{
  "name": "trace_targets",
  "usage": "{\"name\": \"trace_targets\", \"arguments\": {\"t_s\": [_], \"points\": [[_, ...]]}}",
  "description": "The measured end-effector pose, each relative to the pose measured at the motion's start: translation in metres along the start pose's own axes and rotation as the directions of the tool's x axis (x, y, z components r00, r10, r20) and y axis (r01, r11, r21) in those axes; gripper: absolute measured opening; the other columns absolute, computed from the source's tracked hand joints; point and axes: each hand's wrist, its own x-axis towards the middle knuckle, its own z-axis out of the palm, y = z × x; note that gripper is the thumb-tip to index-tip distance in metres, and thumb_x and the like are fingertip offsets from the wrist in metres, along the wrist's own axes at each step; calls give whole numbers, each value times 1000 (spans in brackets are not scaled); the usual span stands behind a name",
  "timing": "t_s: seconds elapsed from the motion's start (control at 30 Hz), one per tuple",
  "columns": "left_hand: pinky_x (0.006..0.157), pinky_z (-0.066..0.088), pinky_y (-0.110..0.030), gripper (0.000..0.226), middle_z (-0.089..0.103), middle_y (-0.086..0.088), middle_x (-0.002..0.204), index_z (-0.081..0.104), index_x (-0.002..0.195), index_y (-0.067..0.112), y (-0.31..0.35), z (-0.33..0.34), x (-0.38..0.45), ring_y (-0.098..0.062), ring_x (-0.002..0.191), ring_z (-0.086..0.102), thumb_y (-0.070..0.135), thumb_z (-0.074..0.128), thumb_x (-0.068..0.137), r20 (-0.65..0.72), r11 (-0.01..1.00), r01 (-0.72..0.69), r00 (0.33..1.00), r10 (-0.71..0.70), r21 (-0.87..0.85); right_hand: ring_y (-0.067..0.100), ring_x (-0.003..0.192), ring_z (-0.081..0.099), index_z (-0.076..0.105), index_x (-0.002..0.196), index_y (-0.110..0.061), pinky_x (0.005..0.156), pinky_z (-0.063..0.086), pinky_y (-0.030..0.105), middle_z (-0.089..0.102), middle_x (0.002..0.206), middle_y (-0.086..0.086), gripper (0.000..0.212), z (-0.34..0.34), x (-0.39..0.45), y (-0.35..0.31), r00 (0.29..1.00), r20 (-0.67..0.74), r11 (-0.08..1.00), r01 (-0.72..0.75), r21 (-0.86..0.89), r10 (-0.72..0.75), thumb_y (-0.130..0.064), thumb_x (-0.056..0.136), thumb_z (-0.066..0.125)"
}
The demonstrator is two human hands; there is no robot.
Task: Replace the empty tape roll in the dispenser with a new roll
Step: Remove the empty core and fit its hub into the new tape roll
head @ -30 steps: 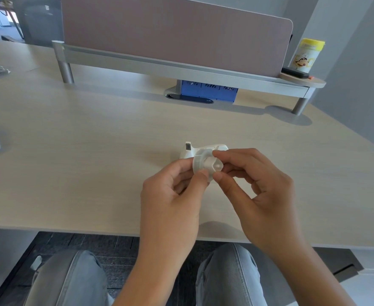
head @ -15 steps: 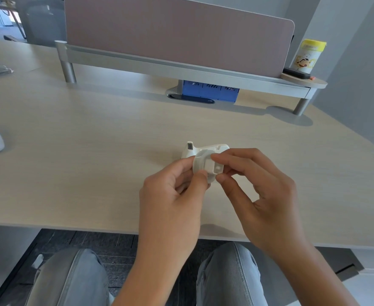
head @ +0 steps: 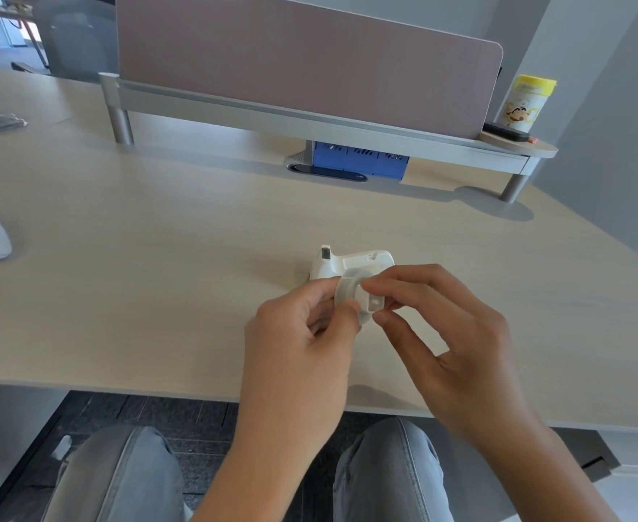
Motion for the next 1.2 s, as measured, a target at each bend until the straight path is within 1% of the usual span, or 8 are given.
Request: {"name": "trace_targets", "arguments": {"t_s": [0.57,0.7,0.77,0.87,0.97,1.07,1.13,1.2], "points": [[80,62,-23,28,85,8,84,83,101,27,-6,-5,3,-5,81,82,8,64,97,25,998,57,998,-57,4,9,98,66,75,116,-3,89,52,18,66,111,6,26,6,2,3,998,53,999,27,-30,-25,5,92,72],[88,64,-32,26,86,4,86,83,104,25,-7,-5,6,-9,84,82,9,63,98,13,998,49,999,-48,-33,11,98,69,78,117,-8,88,52,18,70,109,7,31,7,6,0,1000,13,999,-25,21,25,7,90,75],[92,64,-40,25,86,1,88,84,102,23,-6,-5,7,-12,86,83,7,65,97,18,993,69,998,-67,-100,15,98,70,78,116,-12,88,53,21,70,109,7,34,8,6,-2,994,6,982,-112,149,112,7,89,77],[96,62,-42,20,86,3,90,84,101,24,-2,-3,6,-12,88,83,12,69,96,23,979,85,996,-82,-186,15,88,68,78,117,-23,83,54,24,70,109,7,31,7,10,-8,947,-11,878,-294,377,322,-11,88,79],[97,62,-40,21,86,4,94,84,102,23,0,-1,5,-12,89,83,10,68,96,23,962,95,995,-93,-257,7,79,63,80,114,-26,76,53,19,74,99,-5,33,1,14,-12,843,113,727,-514,456,526,-33,81,78],[96,62,-40,21,86,1,94,85,102,22,0,-1,3,-14,89,83,9,70,94,33,958,93,996,-87,-272,8,79,63,83,103,-17,74,51,17,78,89,2,29,-2,16,-11,793,251,616,-595,516,555,-34,79,77],[97,62,-45,17,85,0,90,84,100,22,-2,-1,3,-15,87,83,11,76,89,26,961,89,996,-85,-263,6,80,65,83,99,-12,74,51,15,81,92,8,28,-3,16,-11,782,257,561,-596,575,567,-29,77,78],[95,62,-49,17,85,-2,87,83,98,22,-4,-1,4,-18,85,82,10,80,86,3,965,83,996,-85,-248,4,80,70,82,99,-10,73,52,12,83,91,2,26,-2,16,-11,776,265,513,-591,623,573,-24,77,78]]}}
